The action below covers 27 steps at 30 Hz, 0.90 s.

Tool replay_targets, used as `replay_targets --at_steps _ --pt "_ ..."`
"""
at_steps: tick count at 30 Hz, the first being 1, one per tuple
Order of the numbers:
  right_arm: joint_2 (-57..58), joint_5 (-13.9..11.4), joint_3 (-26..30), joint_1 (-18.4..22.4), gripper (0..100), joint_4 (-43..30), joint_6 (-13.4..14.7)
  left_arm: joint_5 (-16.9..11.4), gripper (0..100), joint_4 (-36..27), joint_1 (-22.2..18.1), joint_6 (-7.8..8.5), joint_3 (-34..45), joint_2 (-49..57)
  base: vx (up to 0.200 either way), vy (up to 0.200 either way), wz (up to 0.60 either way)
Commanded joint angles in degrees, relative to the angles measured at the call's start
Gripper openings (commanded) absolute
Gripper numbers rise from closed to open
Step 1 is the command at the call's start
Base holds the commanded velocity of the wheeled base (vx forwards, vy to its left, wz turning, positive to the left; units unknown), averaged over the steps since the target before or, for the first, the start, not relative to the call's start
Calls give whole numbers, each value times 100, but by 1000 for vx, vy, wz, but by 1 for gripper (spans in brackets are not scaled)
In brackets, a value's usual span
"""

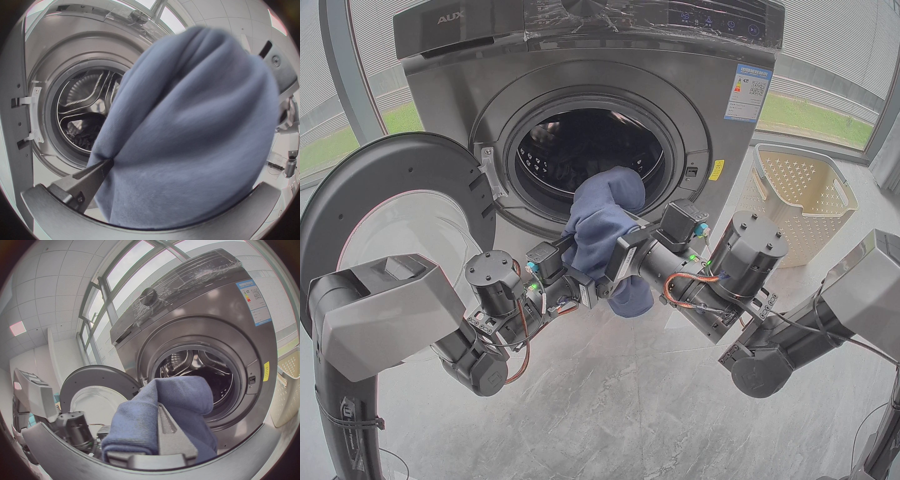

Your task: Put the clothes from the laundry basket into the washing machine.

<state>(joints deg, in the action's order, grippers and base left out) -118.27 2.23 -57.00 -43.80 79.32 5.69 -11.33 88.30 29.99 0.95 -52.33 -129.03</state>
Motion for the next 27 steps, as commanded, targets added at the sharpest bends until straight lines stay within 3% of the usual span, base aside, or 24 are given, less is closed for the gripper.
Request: replay_targets --at_steps 1,10,11,20,23,27 --pt "59 5 40 -94 0 4 11 87 100 -23 -63 2 -260 -334 0 0 0" --pt "94 5 49 -102 0 4 11 95 100 -14 -28 2 -321 -430 0 0 0" --pt "94 5 49 -102 0 4 11 95 0 -5 -28 2 -321 -439 0 0 0" --pt "129 -3 110 -14 0 30 55 122 0 21 -55 -25 -312 -448 0 0 0" --pt "261 -3 207 47 0 57 64 139 0 30 -81 -201 -295 -360 0 0 0" --pt "270 23 260 328 0 57 169 377 0 21 -125 -324 -233 -88 0 0 0"
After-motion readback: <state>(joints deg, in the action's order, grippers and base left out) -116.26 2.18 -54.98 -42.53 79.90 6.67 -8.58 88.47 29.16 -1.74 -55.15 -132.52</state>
